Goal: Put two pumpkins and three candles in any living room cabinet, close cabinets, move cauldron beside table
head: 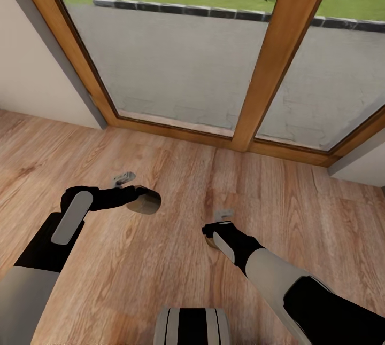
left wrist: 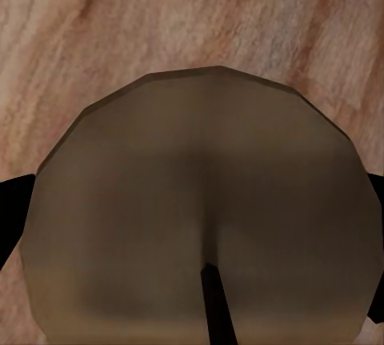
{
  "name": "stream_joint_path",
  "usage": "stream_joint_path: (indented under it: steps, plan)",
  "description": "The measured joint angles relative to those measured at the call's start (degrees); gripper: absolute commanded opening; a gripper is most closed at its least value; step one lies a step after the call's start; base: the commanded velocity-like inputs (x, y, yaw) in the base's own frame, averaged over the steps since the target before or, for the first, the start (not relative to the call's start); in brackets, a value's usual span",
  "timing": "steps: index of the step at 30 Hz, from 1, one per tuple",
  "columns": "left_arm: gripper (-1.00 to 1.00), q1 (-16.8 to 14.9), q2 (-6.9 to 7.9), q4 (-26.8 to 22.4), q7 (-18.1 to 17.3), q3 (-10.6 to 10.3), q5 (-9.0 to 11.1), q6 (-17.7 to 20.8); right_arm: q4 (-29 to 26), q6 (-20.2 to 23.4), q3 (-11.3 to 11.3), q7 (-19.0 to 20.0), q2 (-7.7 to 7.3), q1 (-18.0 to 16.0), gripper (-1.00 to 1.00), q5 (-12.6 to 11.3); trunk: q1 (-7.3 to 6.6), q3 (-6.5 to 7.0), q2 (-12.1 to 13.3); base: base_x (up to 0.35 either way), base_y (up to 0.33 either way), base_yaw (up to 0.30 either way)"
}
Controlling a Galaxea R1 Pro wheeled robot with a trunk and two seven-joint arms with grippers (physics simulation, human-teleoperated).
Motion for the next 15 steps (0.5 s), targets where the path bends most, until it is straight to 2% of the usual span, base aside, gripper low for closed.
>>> stream_joint_path:
  steps: [10, 15]
  plan:
    - [-1.00, 0.0, 0.00, 0.0, 0.0, 0.0, 0.0, -0.1, 0.0, 0.0, 0.0, 0.0, 0.00, 0.0, 1.00, 0.0, 0.00, 0.00, 0.0, 0.000, 0.000, 0.000]
    - [-1.00, 0.0, 0.00, 0.0, 0.0, -0.1, 0.0, -0.1, 0.0, 0.0, 0.0, 0.0, 0.00, 0.0, 1.00, 0.0, 0.08, -0.67, 0.0, 0.000, 0.000, 0.000]
